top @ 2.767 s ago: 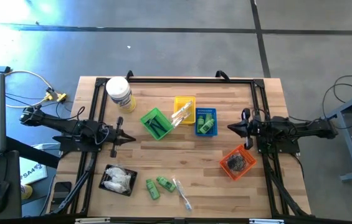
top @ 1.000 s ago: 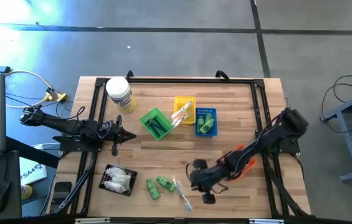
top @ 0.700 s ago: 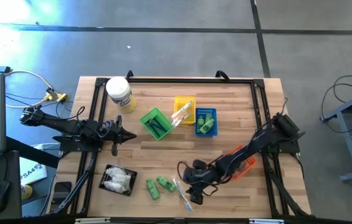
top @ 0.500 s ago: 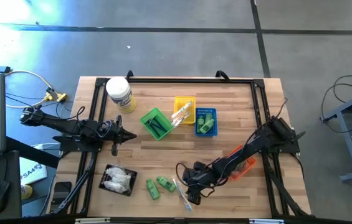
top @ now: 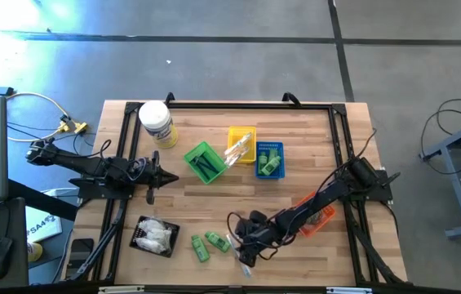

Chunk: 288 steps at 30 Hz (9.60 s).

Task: Pick & Place Travel size toiletries
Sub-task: Put the green shampoo into the blue basket, then put the blue toothbrush into the yellow basket

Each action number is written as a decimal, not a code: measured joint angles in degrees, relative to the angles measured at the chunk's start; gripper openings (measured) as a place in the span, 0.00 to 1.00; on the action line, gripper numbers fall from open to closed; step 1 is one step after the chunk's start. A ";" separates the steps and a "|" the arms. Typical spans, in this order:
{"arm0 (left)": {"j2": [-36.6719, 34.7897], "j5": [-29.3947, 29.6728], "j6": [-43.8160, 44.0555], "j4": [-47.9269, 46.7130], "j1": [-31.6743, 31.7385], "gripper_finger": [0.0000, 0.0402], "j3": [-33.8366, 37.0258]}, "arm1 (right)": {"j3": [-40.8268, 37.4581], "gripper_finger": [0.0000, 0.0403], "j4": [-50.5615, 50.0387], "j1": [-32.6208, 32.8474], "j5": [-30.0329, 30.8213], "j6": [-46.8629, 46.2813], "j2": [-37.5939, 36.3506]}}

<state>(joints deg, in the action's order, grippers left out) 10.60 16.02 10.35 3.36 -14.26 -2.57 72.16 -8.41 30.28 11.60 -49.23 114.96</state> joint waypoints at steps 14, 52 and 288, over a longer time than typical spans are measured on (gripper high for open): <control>0.00 0.23 0.00 -0.49 0.00 0.00 0.00 | 0.04 0.64 -2.80 2.70 15.47 17.13 -8.74; 0.04 0.06 -4.32 0.16 0.02 0.00 0.00 | -61.23 0.00 35.97 -22.47 -19.99 47.95 -81.19; 40.91 -2.25 -11.83 6.20 -5.96 0.00 -17.87 | -70.14 0.01 49.73 -36.99 -27.53 38.97 -77.48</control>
<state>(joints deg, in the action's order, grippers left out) 51.51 13.77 -1.48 9.56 -20.22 -20.43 2.02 41.32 -6.71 -15.93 -10.26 37.47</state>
